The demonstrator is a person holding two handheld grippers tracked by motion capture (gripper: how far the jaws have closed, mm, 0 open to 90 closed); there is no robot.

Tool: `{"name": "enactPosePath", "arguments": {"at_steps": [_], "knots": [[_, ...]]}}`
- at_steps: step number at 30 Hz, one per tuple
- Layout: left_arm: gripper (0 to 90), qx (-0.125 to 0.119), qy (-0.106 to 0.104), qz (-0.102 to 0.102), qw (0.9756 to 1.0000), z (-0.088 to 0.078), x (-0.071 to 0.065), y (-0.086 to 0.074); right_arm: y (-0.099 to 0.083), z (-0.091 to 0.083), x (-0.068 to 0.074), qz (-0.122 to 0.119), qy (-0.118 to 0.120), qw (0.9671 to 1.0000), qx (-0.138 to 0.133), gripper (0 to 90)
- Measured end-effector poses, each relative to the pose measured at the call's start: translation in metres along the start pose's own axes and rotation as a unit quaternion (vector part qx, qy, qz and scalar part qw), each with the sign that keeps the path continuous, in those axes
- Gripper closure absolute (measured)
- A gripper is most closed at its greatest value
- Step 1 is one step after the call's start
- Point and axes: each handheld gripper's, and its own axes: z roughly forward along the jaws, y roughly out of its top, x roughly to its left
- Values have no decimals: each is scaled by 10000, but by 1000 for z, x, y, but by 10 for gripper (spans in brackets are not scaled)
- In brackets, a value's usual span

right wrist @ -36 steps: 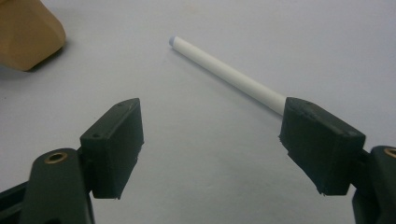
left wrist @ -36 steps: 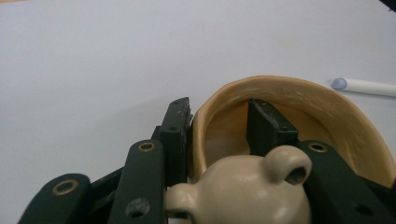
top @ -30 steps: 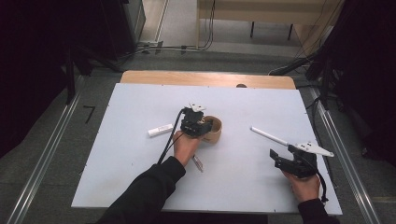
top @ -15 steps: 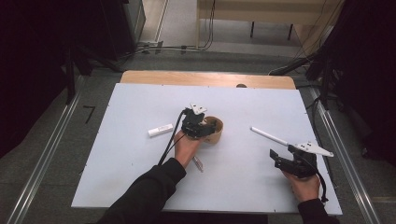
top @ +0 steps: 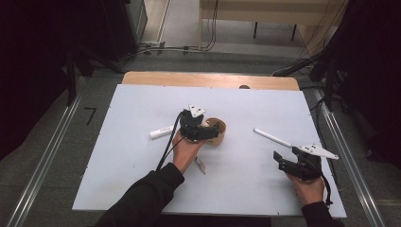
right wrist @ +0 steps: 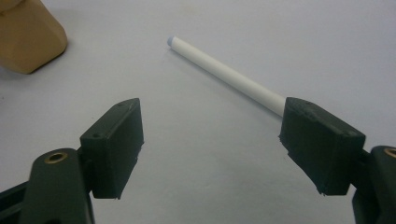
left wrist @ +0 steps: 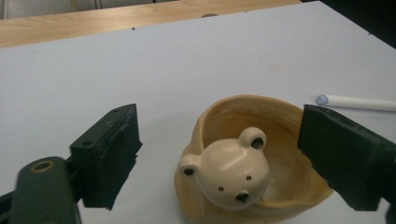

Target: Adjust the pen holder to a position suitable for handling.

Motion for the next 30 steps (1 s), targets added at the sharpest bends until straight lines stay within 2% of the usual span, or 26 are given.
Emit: {"name": "enactPosePath", "arguments": {"at_steps": [3,8,12,18,26,30], "knots": [[90,-2,-53,-26,10000,-5,1,-2,0,0,0,-1,-2,10000,-6,201],[86,-88,-119,-54,9999,-19,3,-7,0,0,0,3,-9,10000,6,201],[86,-116,-135,18,9998,-31,4,-14,0,0,0,-4,-10,10000,2,201],[86,-99,-59,38,9999,-45,9,-25,0,-1,0,-5,-23,10000,0,201],[87,-68,71,-34,9999,-57,18,-45,0,-1,0,-6,-39,10000,-17,201],[87,-63,127,-134,9998,-64,25,-53,-1,-1,0,-36,-34,10000,-17,200]]}}
